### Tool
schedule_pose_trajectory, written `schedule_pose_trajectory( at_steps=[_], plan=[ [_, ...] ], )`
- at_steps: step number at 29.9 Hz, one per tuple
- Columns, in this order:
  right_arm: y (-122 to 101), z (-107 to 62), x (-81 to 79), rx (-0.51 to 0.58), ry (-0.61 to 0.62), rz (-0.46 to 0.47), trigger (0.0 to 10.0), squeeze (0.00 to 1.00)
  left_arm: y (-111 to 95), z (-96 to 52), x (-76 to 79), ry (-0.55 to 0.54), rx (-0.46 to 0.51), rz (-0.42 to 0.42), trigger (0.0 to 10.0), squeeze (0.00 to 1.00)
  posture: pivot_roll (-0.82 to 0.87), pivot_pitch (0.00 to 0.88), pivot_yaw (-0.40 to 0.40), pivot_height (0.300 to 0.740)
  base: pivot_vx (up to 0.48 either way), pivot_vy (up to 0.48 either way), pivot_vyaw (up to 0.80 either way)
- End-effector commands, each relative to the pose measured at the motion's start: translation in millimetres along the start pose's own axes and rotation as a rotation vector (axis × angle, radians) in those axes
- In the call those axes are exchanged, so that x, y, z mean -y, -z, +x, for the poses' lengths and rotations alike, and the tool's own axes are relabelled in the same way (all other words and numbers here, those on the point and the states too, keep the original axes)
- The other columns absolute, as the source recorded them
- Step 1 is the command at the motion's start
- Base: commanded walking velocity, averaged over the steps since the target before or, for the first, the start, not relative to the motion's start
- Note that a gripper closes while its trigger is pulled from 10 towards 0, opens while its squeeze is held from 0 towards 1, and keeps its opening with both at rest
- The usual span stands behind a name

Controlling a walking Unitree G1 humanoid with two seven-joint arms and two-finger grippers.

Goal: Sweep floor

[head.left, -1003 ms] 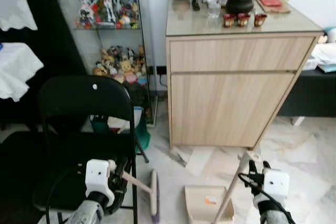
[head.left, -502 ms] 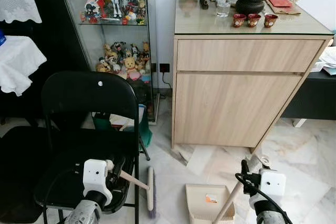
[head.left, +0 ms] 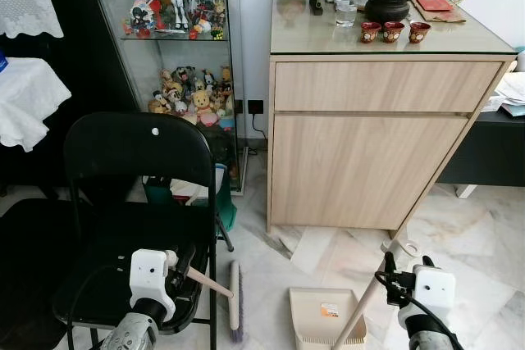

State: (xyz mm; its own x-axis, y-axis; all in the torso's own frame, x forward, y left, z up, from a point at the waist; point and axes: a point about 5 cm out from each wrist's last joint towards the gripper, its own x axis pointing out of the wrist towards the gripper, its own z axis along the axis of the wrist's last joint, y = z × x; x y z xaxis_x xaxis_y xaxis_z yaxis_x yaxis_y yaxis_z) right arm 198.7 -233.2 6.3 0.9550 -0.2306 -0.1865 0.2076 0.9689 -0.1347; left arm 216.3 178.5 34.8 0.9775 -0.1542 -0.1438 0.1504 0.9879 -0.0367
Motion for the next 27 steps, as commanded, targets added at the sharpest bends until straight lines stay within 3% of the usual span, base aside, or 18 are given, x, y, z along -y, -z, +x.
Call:
schedule_pose_trajectory(
  at_steps=[1,5,12,27],
  plan=[
    [-1.2,1.7,8.8,-0.004,0.014,0.008,10.0,0.00,-2.0,-0.3,-1.5,0.000,0.003,0.007,10.0,0.00,-0.10,0.000,0.020,0.740,0.000,0.000,0.00],
    [-0.3,3.3,23.4,-0.019,-0.003,-0.021,10.0,0.00,-2.6,0.0,-2.3,0.002,0.002,0.011,10.0,0.00,-0.10,0.000,0.023,0.740,0.000,0.000,0.00],
    [-1.0,4.3,25.6,-0.021,-0.016,-0.018,10.0,0.00,-2.8,0.1,-2.5,0.005,0.001,0.014,10.0,0.00,-0.10,0.000,0.025,0.740,0.000,0.000,0.00],
    [4.3,4.0,-0.6,-0.053,-0.185,0.019,10.0,0.00,-4.2,0.1,-1.3,0.020,-0.003,0.039,10.0,0.00,-0.09,0.000,0.028,0.740,0.000,0.000,0.00]
  ],
)
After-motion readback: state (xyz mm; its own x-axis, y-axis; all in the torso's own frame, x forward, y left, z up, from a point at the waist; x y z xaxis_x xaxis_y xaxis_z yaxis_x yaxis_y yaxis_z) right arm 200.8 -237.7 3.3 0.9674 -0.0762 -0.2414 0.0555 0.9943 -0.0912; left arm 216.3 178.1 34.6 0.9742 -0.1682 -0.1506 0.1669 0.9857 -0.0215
